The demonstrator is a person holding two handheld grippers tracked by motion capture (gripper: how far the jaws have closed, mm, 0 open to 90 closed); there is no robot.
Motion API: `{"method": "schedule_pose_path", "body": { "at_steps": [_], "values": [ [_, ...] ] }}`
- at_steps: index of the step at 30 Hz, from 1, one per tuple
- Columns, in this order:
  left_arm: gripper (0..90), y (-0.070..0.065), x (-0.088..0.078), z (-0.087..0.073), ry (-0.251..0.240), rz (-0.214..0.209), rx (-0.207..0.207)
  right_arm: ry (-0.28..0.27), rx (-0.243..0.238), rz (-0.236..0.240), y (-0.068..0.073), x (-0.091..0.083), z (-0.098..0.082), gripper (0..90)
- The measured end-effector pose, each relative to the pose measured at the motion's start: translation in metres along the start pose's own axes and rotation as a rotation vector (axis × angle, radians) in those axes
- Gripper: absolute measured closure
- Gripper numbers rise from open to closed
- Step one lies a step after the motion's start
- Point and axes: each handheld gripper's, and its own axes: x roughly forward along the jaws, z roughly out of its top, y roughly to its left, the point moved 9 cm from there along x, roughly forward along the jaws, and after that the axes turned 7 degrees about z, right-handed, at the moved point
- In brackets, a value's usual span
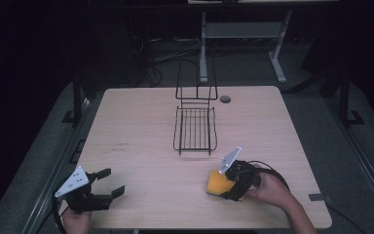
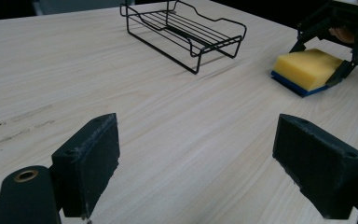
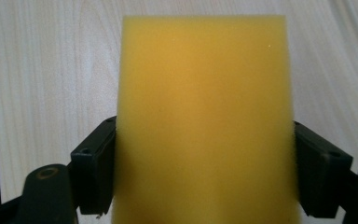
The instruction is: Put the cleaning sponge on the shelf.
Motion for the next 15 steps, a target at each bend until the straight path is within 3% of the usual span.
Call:
{"method": "schedule_pose_path", "body": {
  "at_steps": [15],
  "values": [
    [14.0, 0.001, 0.0, 0.0, -0.004, -0.004, -0.007, 0.003, -0.028, 0.011, -0.008, -0.015, 0.023, 21.4]
  ]
}}
